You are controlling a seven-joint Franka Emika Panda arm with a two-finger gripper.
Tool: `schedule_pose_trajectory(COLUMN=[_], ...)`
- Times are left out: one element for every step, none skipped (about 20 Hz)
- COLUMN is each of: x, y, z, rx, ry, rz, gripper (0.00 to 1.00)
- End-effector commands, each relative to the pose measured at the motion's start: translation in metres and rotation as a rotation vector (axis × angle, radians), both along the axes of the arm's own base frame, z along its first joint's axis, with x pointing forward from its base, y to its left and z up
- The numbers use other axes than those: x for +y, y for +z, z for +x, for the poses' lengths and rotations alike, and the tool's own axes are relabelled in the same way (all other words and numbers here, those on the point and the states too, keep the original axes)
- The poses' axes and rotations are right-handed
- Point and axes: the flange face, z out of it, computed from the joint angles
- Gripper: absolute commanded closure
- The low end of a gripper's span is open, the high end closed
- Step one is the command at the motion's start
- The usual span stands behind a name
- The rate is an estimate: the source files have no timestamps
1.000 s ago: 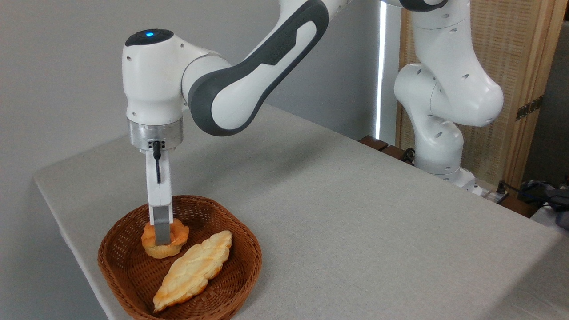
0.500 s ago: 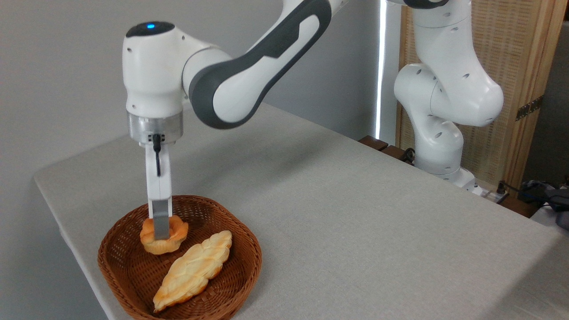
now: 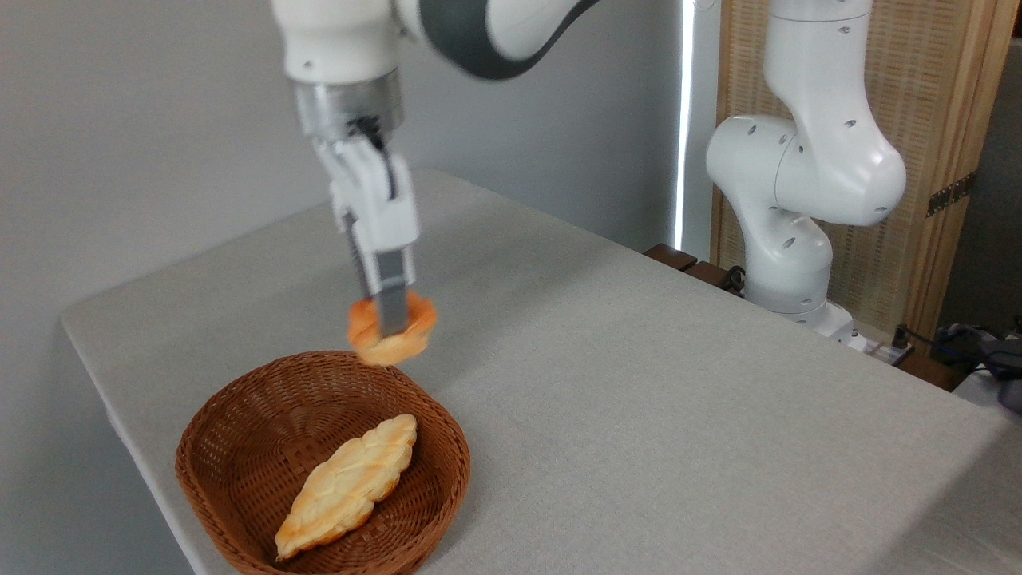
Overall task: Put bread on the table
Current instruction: 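Lift the bun out of the basket and carry it beside the basket, then lower the bun onto the table and open the gripper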
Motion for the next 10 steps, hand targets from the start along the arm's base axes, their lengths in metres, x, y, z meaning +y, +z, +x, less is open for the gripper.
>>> schedule_pose_trajectory(x=[0.001,-0.001,-0.008,-0.019,-0.023,-0.029,-0.034,-0.037,-0.039,-0.041], y=[-0.02,-0.028,-0.036,-0.043,-0.05,-0.056,-0.062,-0.066,-0.069,-0.073], z=[-0.047,-0.056,-0.061,-0.063,-0.063,-0.064,-0.066,-0.067,-0.068,-0.068], rx=[0.071,0.082,0.095,0.094,0.081,0.073,0.072,0.075,0.078,0.079], ry=[0.001,-0.004,-0.021,-0.041,-0.046,-0.053,-0.062,-0.068,-0.07,-0.074], rz=[-0.014,-0.009,-0.005,-0.004,-0.002,-0.002,-0.002,0.0,0.001,0.001], gripper=[0.43,0.39,0.38,0.37,0.36,0.32,0.3,0.29,0.2,0.11])
